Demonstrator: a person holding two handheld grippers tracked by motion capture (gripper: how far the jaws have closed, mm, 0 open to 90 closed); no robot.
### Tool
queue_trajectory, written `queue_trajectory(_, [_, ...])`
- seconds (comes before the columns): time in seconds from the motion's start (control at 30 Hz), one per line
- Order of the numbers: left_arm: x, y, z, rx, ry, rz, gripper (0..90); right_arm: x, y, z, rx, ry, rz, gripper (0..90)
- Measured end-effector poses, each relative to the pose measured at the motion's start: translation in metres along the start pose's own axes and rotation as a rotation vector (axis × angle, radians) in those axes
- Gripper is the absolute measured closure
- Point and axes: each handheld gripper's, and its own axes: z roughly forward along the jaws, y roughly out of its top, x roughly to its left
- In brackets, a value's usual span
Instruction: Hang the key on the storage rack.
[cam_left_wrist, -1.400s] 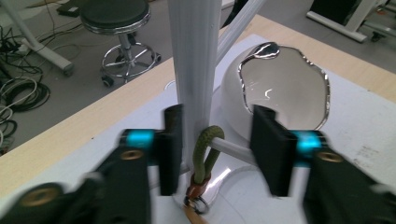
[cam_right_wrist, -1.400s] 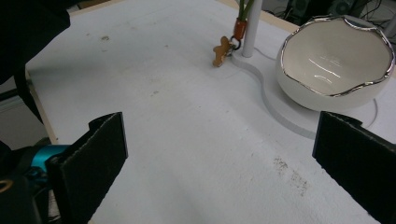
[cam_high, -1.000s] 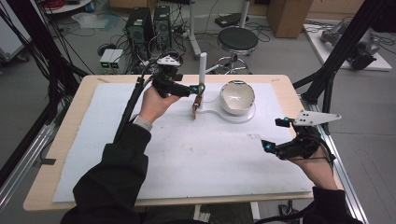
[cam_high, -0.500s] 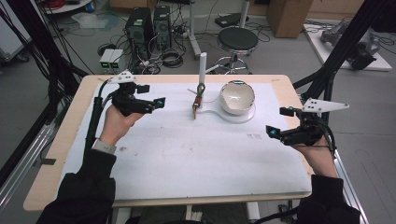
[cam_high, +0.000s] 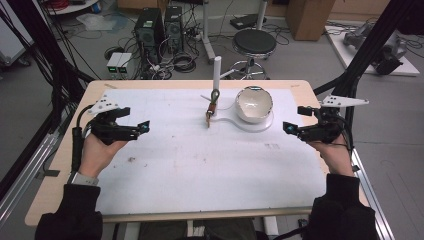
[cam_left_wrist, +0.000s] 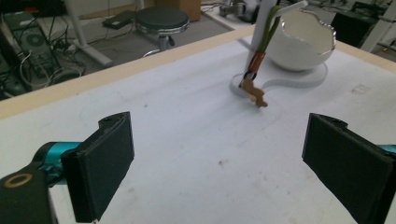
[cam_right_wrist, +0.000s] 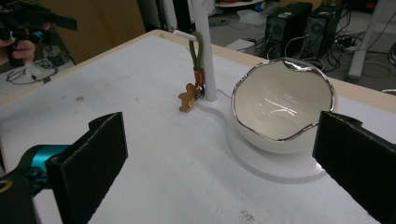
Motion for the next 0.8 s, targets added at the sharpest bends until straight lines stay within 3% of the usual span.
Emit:
queue_trajectory(0.2, [0.013,-0.009,-0.024,-0.039,0.042,-0.035,9.6,-0.001,0.006,0.01,-0.005,-0.016,-0.015,2.4])
queue_trajectory(0.33, [0.017,-0.012,-0.034,-0.045,0.062,-0.038,9.6,-0.001,0.008,0.016,-0.012,-0.012,-0.023,2.4])
queue_trajectory(0.57, [0.021,-0.016,-0.037,-0.03,0.093,-0.038,9.6,-0.002,0.008,0.022,0.007,-0.004,-0.011,2.5])
queue_trajectory(0.8, [0.022,-0.018,-0.038,-0.028,0.093,-0.045,9.6,-0.003,0.007,0.025,0.011,0.005,-0.01,2.5])
